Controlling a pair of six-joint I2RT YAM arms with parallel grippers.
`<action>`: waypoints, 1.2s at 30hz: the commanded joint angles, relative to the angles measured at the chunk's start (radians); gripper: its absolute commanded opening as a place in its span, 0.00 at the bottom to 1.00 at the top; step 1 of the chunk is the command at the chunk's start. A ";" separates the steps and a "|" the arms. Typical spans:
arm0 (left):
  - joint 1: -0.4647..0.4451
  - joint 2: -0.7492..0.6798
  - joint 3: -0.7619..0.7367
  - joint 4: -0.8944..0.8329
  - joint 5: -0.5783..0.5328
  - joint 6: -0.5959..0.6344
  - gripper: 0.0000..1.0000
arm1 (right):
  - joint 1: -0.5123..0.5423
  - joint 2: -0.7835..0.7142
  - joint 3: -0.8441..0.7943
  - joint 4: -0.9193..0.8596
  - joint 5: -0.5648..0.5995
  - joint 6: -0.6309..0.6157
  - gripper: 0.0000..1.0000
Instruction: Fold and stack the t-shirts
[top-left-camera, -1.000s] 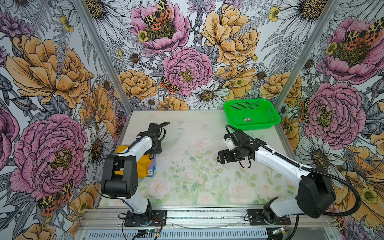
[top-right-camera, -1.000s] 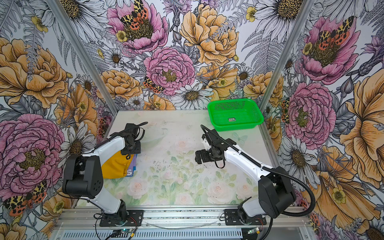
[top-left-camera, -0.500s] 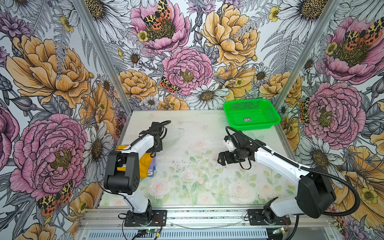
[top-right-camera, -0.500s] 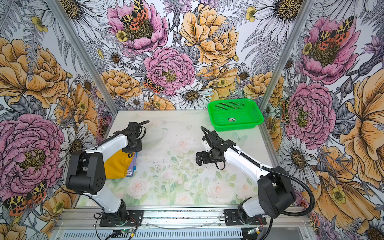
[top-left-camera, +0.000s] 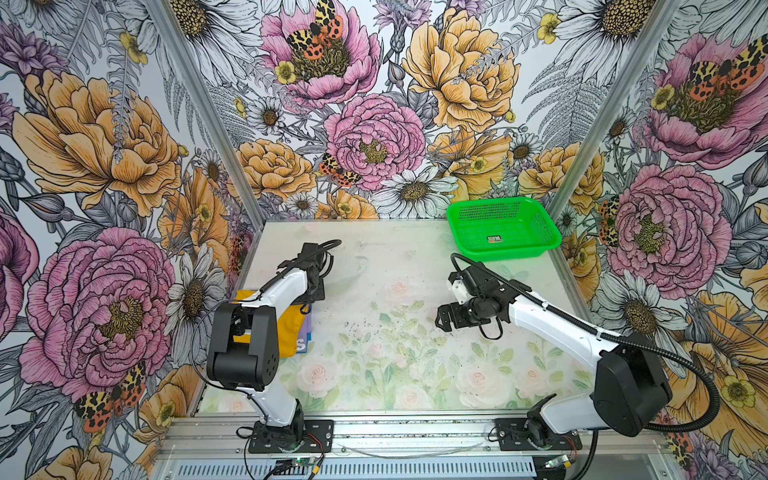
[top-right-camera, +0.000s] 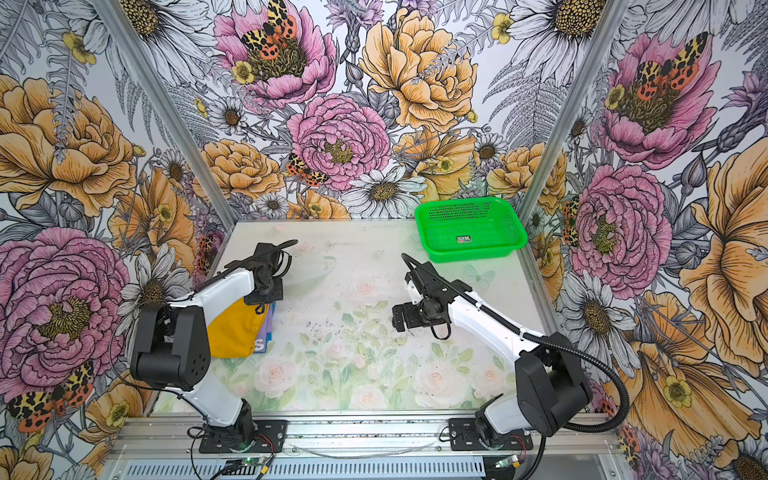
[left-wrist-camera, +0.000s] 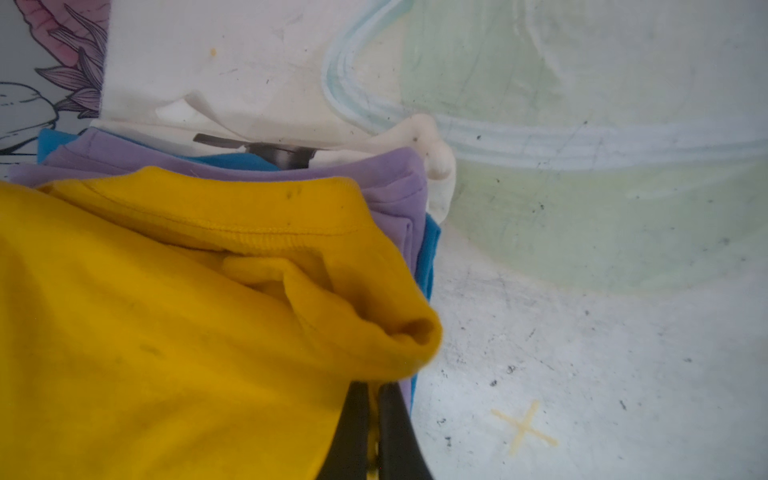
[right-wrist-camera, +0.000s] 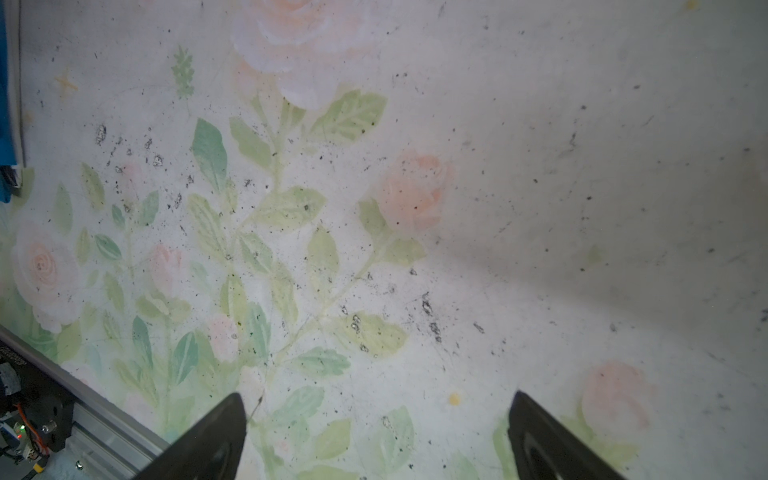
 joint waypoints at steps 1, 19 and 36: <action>0.009 -0.062 0.058 0.008 0.044 -0.008 0.00 | 0.005 -0.003 -0.008 0.018 0.007 0.008 0.99; 0.088 -0.320 0.009 0.075 0.211 -0.006 0.99 | 0.032 -0.044 -0.009 0.011 -0.004 0.006 0.99; -0.023 -1.154 -0.678 0.458 0.048 0.033 0.99 | 0.005 -0.162 -0.278 0.557 0.874 -0.238 0.99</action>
